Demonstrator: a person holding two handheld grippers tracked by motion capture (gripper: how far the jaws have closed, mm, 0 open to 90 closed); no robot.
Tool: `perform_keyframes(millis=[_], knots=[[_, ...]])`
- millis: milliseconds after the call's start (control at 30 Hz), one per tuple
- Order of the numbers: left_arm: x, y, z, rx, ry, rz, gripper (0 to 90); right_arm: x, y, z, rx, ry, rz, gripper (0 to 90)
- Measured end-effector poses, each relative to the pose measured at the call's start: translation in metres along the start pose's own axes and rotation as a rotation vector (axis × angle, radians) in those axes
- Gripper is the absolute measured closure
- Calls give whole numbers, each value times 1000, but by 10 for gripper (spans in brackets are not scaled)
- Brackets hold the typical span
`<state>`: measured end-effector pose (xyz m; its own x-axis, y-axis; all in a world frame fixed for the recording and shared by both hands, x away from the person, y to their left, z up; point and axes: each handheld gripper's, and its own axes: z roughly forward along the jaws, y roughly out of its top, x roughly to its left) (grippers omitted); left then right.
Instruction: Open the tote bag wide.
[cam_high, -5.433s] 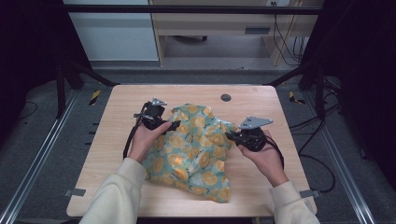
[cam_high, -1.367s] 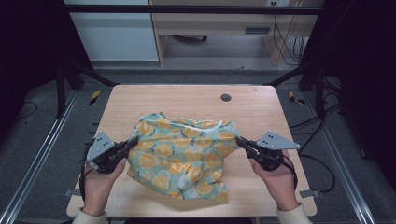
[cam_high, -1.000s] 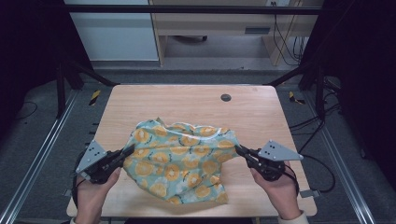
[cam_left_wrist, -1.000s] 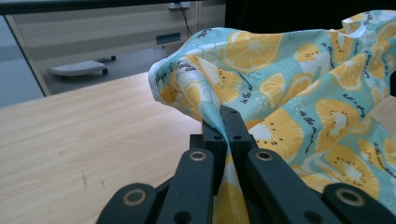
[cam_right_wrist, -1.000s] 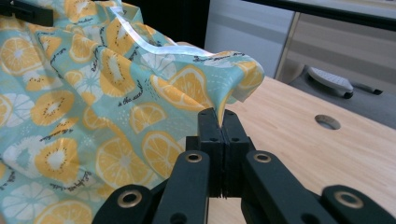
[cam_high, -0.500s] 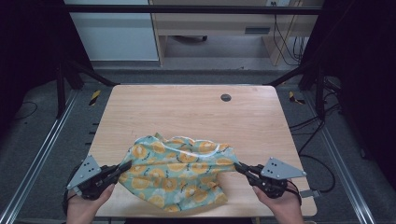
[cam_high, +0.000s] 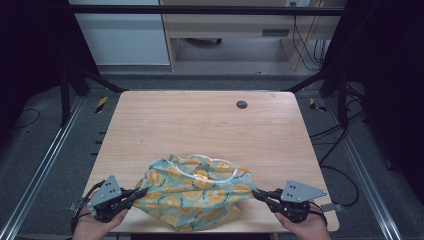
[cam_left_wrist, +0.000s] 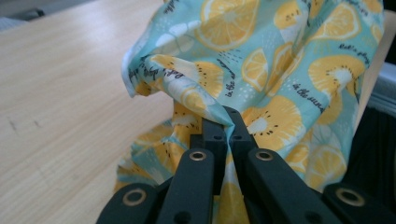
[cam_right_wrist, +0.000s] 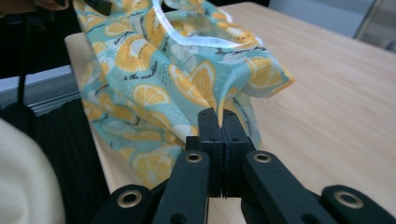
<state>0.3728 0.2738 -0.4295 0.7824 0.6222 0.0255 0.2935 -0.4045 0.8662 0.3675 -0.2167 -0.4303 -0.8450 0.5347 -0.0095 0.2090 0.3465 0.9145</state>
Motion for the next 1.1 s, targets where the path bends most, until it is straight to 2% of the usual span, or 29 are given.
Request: perform_keyframes(millis=[100, 233, 400, 467, 567, 667, 800, 867, 967, 1100], knots=[[0, -3, 6, 52, -34, 14, 900, -1, -4, 2, 24, 22, 2, 898], [-1, -7, 16, 135, -81, 48, 900, -1, -11, 8, 90, 49, -17, 897], [6, -14, 35, 235, -104, 48, 900, -3, -16, 20, 171, 61, -46, 896], [6, -16, 42, 276, -88, 59, 900, -4, -19, 27, 214, 58, -61, 896], [6, -17, 50, 311, -48, 70, 900, -6, -21, 40, 271, 50, -77, 896], [3, -16, 58, 328, 11, 65, 900, -9, -21, 45, 290, 41, -79, 896], [3, -13, 67, 331, 53, 66, 900, -14, -24, 52, 326, 12, -59, 893], [4, -12, 71, 335, 65, 68, 900, -18, -25, 52, 325, 0, -41, 888], [5, -9, 74, 320, 90, 60, 900, -22, -25, 54, 325, -21, -23, 890], [8, -7, 79, 300, 113, 50, 900, -24, -25, 57, 337, -32, -23, 890]])
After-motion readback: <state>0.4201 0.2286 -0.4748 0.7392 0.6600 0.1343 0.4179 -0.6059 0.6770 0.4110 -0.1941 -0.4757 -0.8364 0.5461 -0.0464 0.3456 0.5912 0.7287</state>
